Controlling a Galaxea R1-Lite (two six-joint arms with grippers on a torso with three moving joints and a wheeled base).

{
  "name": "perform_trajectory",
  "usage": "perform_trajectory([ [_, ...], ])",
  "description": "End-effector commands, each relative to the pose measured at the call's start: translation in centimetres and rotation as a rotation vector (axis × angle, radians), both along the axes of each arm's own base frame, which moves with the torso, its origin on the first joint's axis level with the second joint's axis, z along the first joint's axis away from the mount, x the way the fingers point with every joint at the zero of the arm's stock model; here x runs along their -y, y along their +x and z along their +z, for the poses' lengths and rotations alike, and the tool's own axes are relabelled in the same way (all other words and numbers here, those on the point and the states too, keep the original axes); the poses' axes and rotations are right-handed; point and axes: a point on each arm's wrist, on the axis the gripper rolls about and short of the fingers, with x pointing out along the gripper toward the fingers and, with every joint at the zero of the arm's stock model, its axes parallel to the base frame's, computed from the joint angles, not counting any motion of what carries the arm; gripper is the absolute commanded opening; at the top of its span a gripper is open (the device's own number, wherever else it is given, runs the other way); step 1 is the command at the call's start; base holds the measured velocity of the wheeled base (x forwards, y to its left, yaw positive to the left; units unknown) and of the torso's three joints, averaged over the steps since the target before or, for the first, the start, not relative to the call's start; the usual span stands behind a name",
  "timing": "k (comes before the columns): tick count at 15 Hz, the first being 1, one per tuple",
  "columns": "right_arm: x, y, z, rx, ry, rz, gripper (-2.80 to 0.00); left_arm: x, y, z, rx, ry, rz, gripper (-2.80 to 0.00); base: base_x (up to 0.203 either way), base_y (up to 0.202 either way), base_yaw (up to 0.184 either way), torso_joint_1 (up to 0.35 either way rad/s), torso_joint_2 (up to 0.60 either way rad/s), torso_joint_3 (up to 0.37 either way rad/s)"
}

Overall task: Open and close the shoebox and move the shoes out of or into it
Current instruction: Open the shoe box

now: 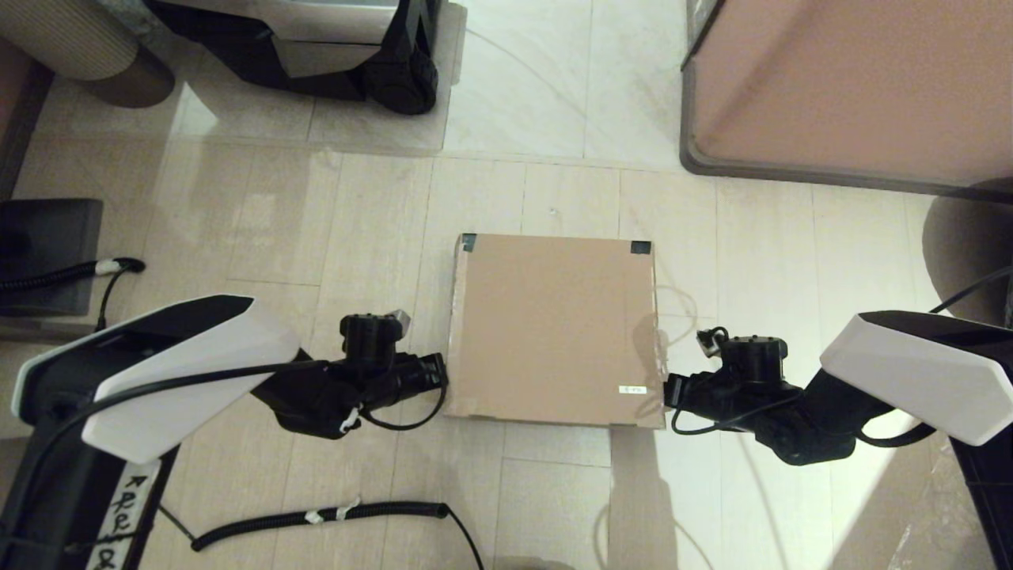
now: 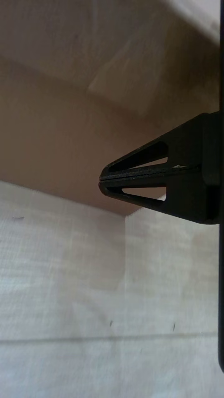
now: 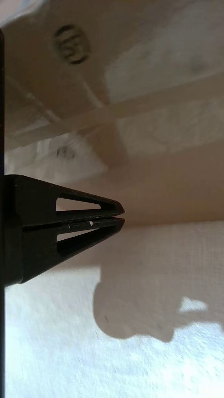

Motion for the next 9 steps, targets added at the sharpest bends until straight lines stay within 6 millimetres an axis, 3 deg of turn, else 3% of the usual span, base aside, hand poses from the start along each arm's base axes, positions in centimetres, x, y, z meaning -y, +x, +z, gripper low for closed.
perform_trajectory([
  [1, -0.4, -0.1, 1.1, -0.006, 0.069, 0.001, -2.8, 0.3, -0.1, 0.5, 0.009, -0.014, -0.003, -2.8, 0.0, 0.0, 0.0, 0.0, 0.0, 0.0],
  [9, -0.6, -0.5, 3.1, -0.035, 0.2, 0.03, -2.8, 0.5, -0.9, 3.0, 0.027, -0.049, 0.002, -2.8, 0.0, 0.0, 0.0, 0.0, 0.0, 0.0],
])
